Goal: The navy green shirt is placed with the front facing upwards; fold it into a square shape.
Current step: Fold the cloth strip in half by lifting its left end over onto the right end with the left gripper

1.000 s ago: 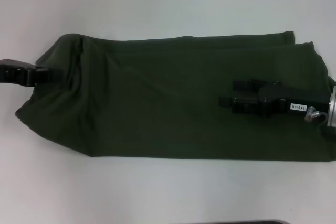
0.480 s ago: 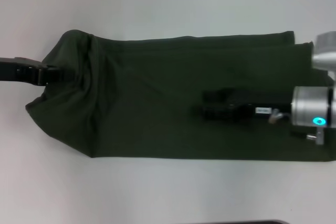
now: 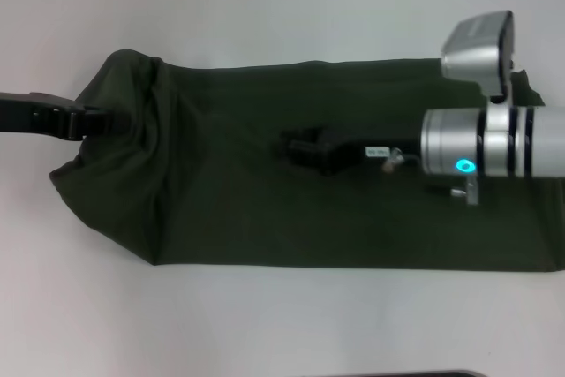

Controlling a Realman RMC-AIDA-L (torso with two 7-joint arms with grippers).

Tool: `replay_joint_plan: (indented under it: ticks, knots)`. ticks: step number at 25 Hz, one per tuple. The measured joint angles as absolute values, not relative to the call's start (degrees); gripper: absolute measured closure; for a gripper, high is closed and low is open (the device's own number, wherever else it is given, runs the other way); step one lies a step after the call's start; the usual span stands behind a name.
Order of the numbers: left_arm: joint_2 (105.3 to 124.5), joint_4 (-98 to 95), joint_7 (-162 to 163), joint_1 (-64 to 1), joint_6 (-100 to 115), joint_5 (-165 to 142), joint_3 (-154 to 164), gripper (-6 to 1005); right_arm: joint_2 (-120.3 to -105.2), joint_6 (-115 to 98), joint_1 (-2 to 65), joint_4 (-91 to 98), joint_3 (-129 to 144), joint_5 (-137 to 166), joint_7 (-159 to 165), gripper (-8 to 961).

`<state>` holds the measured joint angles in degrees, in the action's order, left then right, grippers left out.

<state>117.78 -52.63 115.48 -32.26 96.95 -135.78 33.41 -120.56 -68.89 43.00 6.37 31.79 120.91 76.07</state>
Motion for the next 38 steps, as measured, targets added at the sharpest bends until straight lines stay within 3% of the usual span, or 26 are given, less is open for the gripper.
replay_joint_plan:
  ticks: [7,13,24,38]
  knots:
    - [117.88,-52.55,115.49,-32.26,96.94,-135.75,33.31,955,-120.89,-63.03,49.56,1.35,31.79,119.88,75.86,708]
    - [118.43,-52.49,115.54,-32.62,97.47,-135.26,33.67,952,-121.1,-58.03,54.11,-2.53,31.66,119.93,74.78,918]
    - [120.87,-52.46,115.52,-34.37,98.43,-135.12,33.69,948,-121.58,-56.26,57.61,-4.74,30.2,119.98,74.23,917]
    - [121.57,-51.13,115.27,-35.28,98.42,-133.47,33.67,942,-121.39,-56.22,57.6,-5.44,28.98,119.98,74.03,918]
